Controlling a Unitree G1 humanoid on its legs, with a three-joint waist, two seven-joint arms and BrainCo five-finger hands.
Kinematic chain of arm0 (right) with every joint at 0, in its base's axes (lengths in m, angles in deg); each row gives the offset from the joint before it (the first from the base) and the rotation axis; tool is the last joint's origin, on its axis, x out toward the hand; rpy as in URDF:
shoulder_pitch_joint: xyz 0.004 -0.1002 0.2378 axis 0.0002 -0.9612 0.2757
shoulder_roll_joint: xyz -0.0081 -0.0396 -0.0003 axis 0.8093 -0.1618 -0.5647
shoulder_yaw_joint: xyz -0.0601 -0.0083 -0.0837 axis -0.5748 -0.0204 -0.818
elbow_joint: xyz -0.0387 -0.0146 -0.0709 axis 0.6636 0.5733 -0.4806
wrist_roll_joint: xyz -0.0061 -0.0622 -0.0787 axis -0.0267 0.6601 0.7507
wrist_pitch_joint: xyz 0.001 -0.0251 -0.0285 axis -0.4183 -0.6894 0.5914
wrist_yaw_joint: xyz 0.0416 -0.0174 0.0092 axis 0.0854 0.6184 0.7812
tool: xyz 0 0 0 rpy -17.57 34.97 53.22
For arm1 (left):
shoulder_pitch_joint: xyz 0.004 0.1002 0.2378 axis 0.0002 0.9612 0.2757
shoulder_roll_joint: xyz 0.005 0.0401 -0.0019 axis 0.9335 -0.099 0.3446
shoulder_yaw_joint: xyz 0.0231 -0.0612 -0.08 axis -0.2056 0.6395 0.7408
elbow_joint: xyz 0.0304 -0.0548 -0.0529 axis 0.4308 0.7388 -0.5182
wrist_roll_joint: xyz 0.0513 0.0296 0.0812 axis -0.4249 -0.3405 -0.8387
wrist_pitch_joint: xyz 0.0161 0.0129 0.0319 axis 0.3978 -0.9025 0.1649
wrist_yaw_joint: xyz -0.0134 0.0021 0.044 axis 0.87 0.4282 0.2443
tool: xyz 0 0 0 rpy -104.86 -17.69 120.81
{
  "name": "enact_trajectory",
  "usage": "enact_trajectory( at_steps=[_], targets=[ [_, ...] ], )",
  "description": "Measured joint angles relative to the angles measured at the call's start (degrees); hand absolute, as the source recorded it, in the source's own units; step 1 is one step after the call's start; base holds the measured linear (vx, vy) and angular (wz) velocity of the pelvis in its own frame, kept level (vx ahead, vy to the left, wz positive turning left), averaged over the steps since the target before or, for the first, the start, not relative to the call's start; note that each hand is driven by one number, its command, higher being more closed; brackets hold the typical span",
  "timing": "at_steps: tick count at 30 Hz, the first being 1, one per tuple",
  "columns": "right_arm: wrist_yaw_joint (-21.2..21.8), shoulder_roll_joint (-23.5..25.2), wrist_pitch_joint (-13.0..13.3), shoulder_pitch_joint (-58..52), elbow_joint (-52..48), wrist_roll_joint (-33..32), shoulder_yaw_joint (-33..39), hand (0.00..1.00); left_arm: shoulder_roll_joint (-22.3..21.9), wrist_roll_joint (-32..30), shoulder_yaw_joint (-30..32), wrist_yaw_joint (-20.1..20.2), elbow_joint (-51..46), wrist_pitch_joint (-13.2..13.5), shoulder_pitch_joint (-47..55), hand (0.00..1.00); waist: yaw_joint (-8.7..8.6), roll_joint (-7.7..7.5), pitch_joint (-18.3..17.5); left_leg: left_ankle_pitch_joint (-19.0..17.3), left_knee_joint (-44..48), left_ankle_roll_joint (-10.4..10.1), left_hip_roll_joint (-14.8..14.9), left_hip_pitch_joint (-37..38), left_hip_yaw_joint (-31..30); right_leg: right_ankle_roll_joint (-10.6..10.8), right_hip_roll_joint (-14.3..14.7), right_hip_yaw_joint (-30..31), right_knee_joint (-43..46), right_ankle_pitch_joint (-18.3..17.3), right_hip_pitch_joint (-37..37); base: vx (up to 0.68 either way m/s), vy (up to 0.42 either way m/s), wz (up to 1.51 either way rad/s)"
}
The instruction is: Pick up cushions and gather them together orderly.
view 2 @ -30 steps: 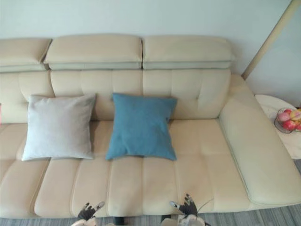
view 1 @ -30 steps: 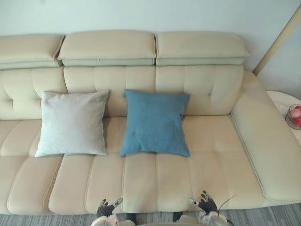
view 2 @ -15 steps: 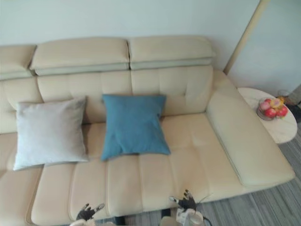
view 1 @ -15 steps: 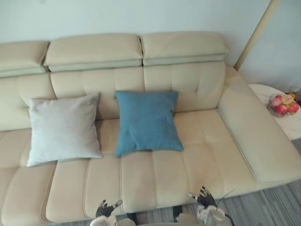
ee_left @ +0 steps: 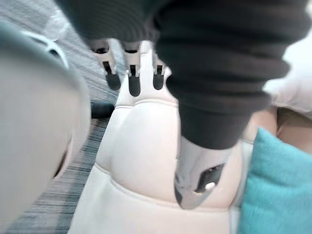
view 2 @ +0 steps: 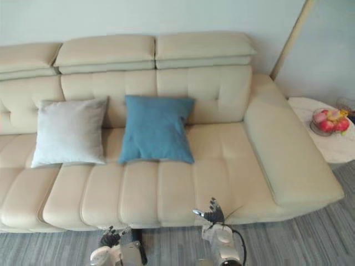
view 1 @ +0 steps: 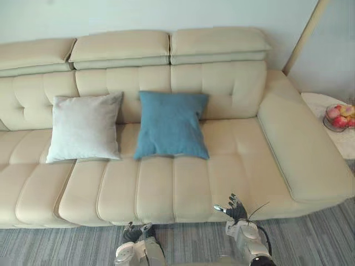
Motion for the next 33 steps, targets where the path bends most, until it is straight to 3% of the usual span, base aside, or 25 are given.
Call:
enact_trajectory(
  at_steps=[1, 3, 6, 7, 8, 10, 13, 17, 23, 33],
  targets=[
    [0.0, -0.1, 0.0, -0.1, 0.3, 0.0, 0.2, 0.0, 0.1, 0.0, 0.0, 0.0, 0.2, -0.1, -0.1, 0.0, -0.25, -0.01, 0.0, -2.1, 2.6, 0.7, -0.5, -0.3, -1.1, -0.1, -0.2, -0.1, -0.2, 0.4, -0.3, -0.29, -0.072, -0.07],
    [0.3, -0.1, -0.1, -2.3, 1.8, 0.0, 2.1, 0.0, 0.4, 0.4, 0.1, 0.2, 0.1, -0.1, -0.1, 0.0, -0.48, -1.25, 0.3, -11.0, 15.7, 1.9, -2.0, 0.1, -3.9, 0.1, -1.2, 0.0, -2.2, 2.9, -0.7, -0.3, 0.01, 0.02],
    [0.8, -0.5, -0.2, -3.2, 5.4, 0.0, 3.0, 0.0, 0.7, 0.5, 0.2, 0.5, 0.8, -0.3, 0.0, 0.0, -0.77, -1.34, 0.1, -17.7, 19.8, 1.4, -2.6, 4.3, -5.2, 0.7, -1.1, 0.4, -5.6, 5.6, -0.8, -0.17, 0.129, -0.01],
    [1.0, -0.5, -0.4, -3.7, 7.3, 0.0, 4.1, 0.0, 0.7, 0.5, 0.2, 0.7, 1.6, -0.4, 0.0, 0.0, -0.96, -0.86, -0.4, -19.3, 15.2, 0.7, -3.6, 7.4, -5.4, 1.8, -0.9, 1.1, -6.8, 7.0, -1.1, -0.11, 0.182, -0.03],
    [1.1, -0.7, -0.6, -3.6, 8.2, 0.0, 4.4, 0.0, 0.6, 0.5, 0.1, 0.8, 1.9, -0.5, 0.1, 0.0, -1.08, -0.62, -0.8, -19.5, 12.6, 0.7, -4.1, 8.4, -5.3, 2.4, -0.9, 1.6, -7.4, 7.6, -1.2, -0.06, 0.184, -0.01],
    [2.5, 0.6, -1.6, -4.8, 10.3, 0.1, 5.0, 0.0, 2.3, 0.4, -0.3, 1.4, 2.8, -0.7, 1.2, 0.0, -1.75, -2.36, -2.5, -16.0, 0.9, 1.4, -7.7, 11.4, -4.2, 4.1, -1.5, 2.7, -14.5, 13.0, -0.6, -0.04, 0.175, -0.05],
    [2.8, 0.5, -1.6, -5.3, 11.4, 0.2, 6.5, 0.0, 3.3, -0.7, -1.3, 1.6, 3.5, -1.5, 1.7, 0.0, -2.97, -2.92, -3.1, -14.2, -1.8, 2.9, -10.0, 12.3, -4.6, 5.4, -2.9, 2.5, -19.7, 16.6, 1.8, -0.03, 0.129, 0.09],
    [3.1, 0.5, -1.7, -6.1, 12.6, 0.5, 7.1, 0.0, 4.2, -1.9, -2.8, 2.3, 5.4, -1.8, 2.5, 0.0, -3.27, -2.92, -4.4, -12.7, -4.4, 3.6, -11.6, 13.7, -5.2, 5.3, -3.4, 2.6, -20.6, 17.1, 2.4, -0.06, 0.062, 0.13],
    [3.1, -0.4, -1.8, -5.8, 14.8, 2.4, 8.7, 0.0, 4.0, -3.1, -2.8, 3.0, 6.5, -1.8, 2.9, 0.0, -3.41, -2.06, -5.4, -9.3, -10.0, 3.3, -11.7, 15.7, -6.5, 5.0, -2.9, 2.0, -21.1, 17.2, 2.4, -0.04, -0.03, 0.08],
    [3.1, -0.9, -2.0, -4.7, 16.6, 4.5, 10.4, 0.0, 4.4, -5.2, -2.4, 3.2, 7.8, -1.8, 2.1, 0.0, -3.77, -2.18, -4.7, -9.0, -13.0, 3.2, -11.5, 18.9, -7.6, 4.6, -2.0, 2.6, -22.6, 17.3, 5.1, 0.0, -0.004, 0.0]
  ],
)
